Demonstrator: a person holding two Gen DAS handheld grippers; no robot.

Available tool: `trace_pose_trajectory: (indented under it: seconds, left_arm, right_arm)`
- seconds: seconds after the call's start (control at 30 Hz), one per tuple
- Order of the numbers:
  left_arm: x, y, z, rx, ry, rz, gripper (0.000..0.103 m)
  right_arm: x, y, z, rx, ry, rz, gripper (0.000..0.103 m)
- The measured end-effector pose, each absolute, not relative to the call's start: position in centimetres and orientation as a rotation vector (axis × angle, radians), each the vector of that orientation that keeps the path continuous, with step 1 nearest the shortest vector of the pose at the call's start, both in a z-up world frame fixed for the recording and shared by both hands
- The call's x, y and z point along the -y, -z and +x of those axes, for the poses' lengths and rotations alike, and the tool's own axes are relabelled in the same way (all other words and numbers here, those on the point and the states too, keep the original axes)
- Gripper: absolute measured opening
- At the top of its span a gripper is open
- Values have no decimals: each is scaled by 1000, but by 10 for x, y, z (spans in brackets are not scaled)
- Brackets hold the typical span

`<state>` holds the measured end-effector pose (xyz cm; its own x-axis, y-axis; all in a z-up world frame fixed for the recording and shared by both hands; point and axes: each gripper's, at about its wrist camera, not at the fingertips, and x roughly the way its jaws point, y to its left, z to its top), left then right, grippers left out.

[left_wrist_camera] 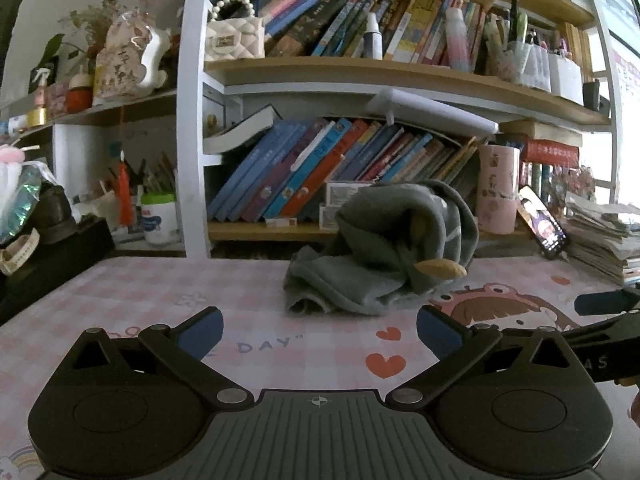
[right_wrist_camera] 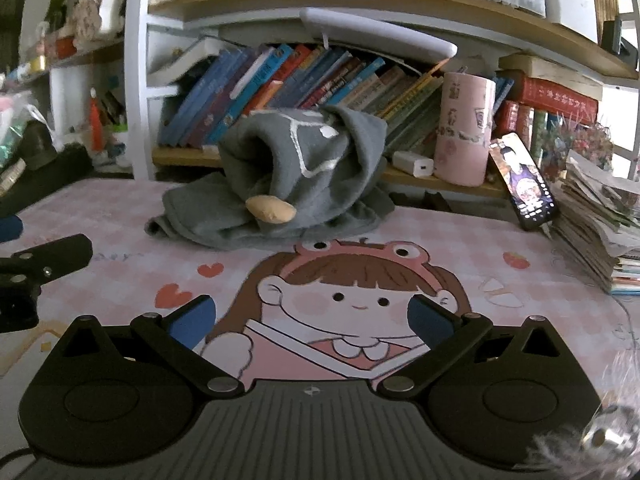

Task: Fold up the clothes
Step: 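Reach the right tool to the grey sweatshirt and grasp its hood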

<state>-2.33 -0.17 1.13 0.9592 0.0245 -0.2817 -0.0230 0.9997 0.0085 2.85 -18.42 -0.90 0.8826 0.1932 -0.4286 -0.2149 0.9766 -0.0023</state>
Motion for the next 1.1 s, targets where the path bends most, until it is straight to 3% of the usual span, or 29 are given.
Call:
trace_pose_trajectory:
  seconds: [0.23,0.67,1.1]
  left_arm:
    - [-3,-12,-24,-300,-30,-14,103]
    - [-11,-15,-27,-312,12,-96,103]
    - [-14,-15,-26,-328,19,-130,103]
  right_arm:
    - [189,5,19,-309,-234,-53,103]
    - [177,-8,67,-482,-284,-208,103]
    - [160,-24,137,-456,-247,-156,103]
